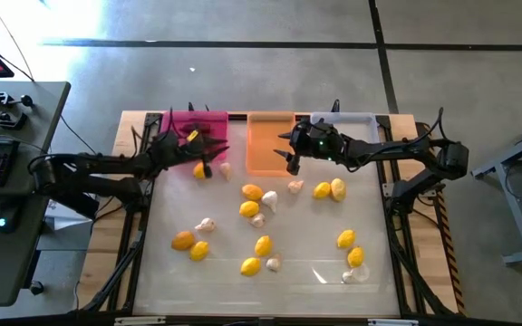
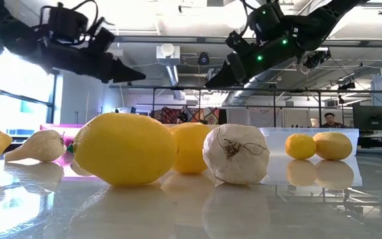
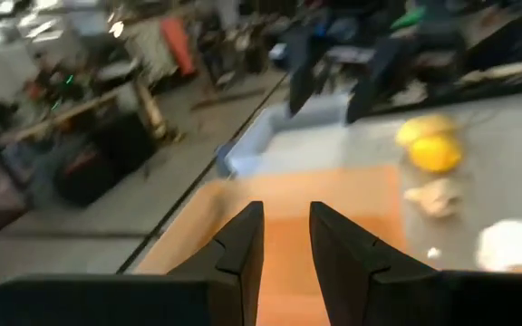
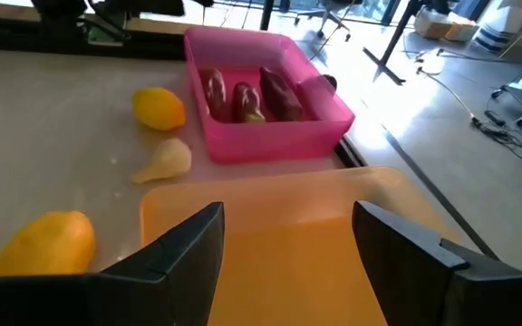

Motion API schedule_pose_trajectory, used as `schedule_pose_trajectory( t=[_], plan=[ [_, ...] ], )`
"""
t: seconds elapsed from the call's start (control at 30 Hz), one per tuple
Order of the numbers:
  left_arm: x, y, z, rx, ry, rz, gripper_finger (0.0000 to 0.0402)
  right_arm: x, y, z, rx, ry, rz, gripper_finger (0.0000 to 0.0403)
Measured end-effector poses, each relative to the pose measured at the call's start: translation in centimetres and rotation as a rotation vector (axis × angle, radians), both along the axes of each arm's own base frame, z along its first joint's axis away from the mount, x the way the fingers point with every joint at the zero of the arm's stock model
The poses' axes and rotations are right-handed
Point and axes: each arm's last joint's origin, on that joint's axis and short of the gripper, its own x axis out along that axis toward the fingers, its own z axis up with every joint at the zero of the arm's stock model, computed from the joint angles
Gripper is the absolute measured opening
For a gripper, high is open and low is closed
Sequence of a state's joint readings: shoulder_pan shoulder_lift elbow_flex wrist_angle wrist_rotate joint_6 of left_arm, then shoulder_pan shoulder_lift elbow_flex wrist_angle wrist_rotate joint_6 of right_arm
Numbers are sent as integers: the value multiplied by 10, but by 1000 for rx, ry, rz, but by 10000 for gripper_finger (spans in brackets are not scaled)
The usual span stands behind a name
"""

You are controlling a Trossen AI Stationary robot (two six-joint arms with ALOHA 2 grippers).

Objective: Sort produce into baskets
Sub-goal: Put the yellow lemon into the transparent bin

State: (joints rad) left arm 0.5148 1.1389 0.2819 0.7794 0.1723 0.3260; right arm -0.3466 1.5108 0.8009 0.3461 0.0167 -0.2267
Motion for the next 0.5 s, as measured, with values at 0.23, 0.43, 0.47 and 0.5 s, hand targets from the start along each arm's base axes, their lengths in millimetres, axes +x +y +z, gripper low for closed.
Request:
schedule_pose_trajectory(
  t=[0.23,0.43,0.47,0.5],
  plan=[
    [-3,-5,-15,-77,39,-82,77,0,0,0,-1,-2,1,236],
    [2,-11,-23,-75,73,-295,49,2,9,-4,37,49,22,185],
    [3,-13,-23,-71,62,-341,39,3,13,-4,53,68,31,166],
    [5,-15,-23,-68,53,-370,29,4,17,-3,74,91,38,146]
  ],
)
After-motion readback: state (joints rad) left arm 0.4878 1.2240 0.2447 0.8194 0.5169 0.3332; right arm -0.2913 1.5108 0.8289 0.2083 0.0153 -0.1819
